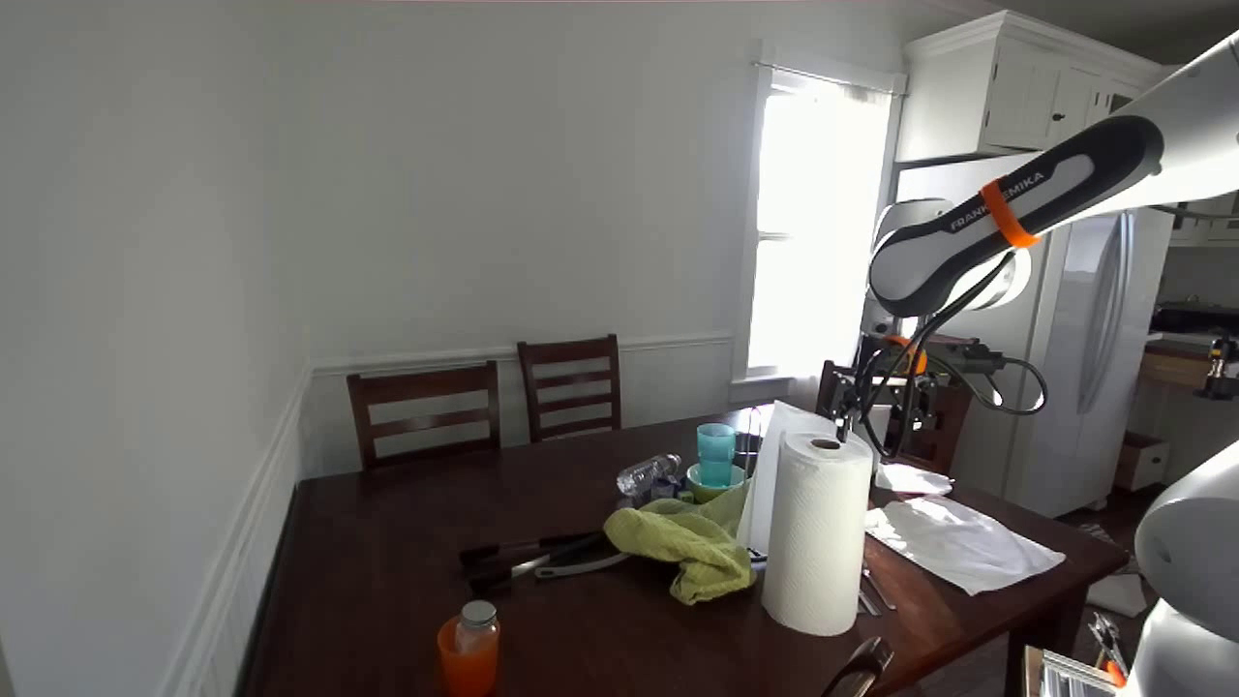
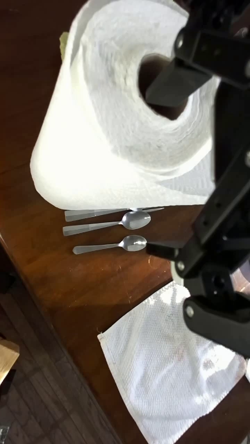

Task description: Put the paper towel roll on the paper towel roll holder

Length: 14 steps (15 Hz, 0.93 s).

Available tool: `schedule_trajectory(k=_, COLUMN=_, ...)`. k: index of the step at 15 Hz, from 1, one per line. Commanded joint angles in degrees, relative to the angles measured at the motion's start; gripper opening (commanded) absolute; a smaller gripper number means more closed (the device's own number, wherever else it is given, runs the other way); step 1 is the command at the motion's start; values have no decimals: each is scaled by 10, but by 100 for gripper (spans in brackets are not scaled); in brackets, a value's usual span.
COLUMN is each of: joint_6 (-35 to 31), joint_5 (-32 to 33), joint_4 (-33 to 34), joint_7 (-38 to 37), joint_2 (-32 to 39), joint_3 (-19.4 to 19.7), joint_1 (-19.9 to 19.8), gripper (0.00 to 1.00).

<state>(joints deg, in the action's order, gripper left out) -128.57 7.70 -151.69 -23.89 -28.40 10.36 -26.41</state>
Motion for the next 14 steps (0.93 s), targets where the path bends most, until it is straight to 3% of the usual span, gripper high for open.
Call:
schedule_trajectory(k=1, joint_6=-38, joint_5=-4, joint_4=-3, joint_7=-7, joint_2=23, joint_3=4, joint_1=0, gripper=100)
schedule_trajectory(k=9, joint_6=-58, joint_5=-35, joint_4=-2, joint_7=-9, joint_2=51, joint_3=7, joint_1=10, gripper=100)
schedule_trajectory(k=10, joint_6=-57, joint_5=-37, joint_4=-2, joint_7=-8, joint_2=54, joint_3=8, joint_1=11, gripper=75)
schedule_trajectory(k=11, joint_6=-60, joint_5=-38, joint_4=-2, joint_7=-7, joint_2=57, joint_3=9, joint_1=11, gripper=74)
schedule_trajectory(k=14, joint_6=-55, joint_5=-48, joint_4=2, joint_7=-6, joint_2=58, joint_3=10, joint_1=15, gripper=52)
